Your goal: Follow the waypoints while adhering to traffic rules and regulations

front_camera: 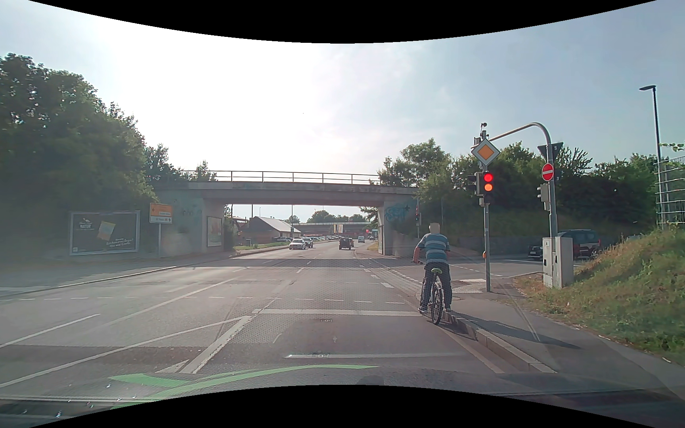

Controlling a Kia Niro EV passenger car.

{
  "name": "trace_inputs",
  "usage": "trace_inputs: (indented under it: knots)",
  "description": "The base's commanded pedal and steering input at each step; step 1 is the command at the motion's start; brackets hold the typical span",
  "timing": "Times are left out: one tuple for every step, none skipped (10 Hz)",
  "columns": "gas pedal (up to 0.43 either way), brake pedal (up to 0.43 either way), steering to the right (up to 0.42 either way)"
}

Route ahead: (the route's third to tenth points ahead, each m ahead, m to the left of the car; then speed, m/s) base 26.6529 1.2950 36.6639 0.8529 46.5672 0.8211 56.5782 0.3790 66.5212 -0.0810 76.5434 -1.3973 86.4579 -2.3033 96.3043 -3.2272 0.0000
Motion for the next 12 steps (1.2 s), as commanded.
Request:
trace_inputs:
  knots:
    - [0.000,0.305,0.001]
    - [0.000,0.299,0.002]
    - [0.000,0.305,0.002]
    - [0.000,0.305,0.002]
    - [0.000,0.305,0.002]
    - [0.000,0.293,0.002]
    - [0.000,0.262,0.002]
    - [0.000,0.140,0.002]
    - [0.000,0.000,0.002]
    - [0.000,0.000,0.002]
    - [0.000,0.000,0.002]
    - [0.028,0.000,0.001]
